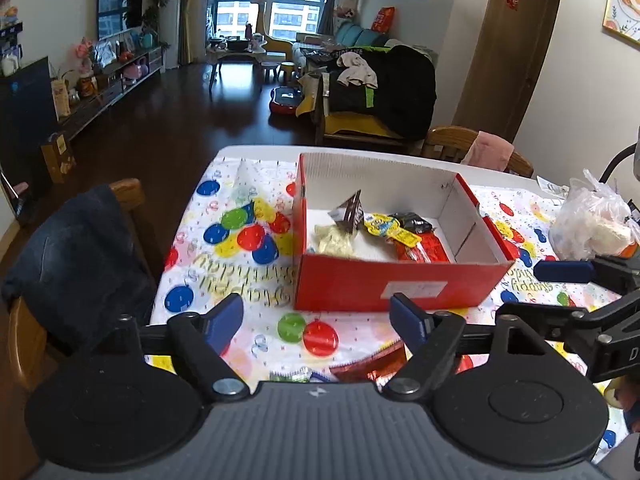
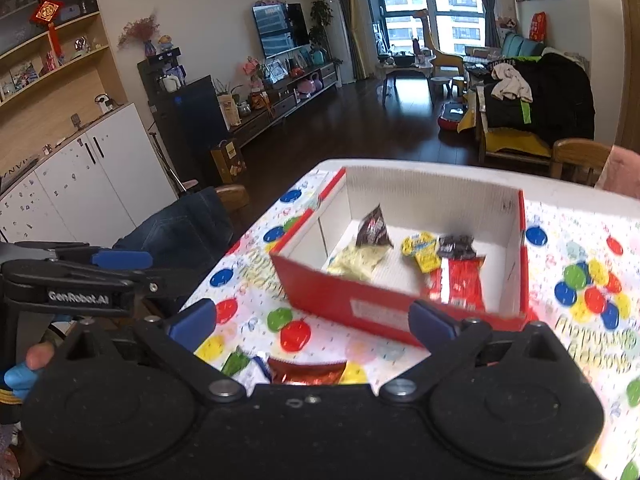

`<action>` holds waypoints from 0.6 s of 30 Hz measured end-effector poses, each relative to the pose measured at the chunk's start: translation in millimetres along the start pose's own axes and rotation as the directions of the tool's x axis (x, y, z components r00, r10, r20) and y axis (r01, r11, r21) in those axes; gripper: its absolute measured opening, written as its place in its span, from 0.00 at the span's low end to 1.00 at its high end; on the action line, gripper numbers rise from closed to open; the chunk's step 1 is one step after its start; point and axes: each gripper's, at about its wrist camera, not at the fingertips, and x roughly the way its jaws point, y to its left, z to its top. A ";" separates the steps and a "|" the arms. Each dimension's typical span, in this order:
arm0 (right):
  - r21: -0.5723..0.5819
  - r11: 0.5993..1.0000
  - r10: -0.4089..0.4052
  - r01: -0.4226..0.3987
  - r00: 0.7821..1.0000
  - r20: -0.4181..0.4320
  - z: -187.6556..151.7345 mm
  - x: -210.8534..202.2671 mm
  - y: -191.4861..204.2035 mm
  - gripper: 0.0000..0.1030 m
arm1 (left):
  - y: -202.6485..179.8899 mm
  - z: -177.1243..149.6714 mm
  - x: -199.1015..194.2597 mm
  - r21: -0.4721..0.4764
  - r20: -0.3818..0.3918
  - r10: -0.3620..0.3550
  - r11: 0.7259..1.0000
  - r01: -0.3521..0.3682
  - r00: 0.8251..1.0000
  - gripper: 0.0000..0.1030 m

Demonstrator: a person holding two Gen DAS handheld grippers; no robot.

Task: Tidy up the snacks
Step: 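Withdraw both tools from the box back over the snack pile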

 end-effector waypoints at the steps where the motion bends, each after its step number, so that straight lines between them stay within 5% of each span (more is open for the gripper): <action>1: 0.003 1.000 -0.001 0.001 1.000 -0.007 -4.4 0.4 0.7 1.00 | 1.4 -4.1 -1.1 -0.005 -0.002 -0.005 1.000 0.005 1.000 0.80; 18: -0.013 0.996 -0.095 0.094 0.982 -0.164 -86.4 23.9 -6.8 1.00 | -10.1 -76.9 31.0 0.136 -0.153 0.006 0.991 0.015 0.988 0.80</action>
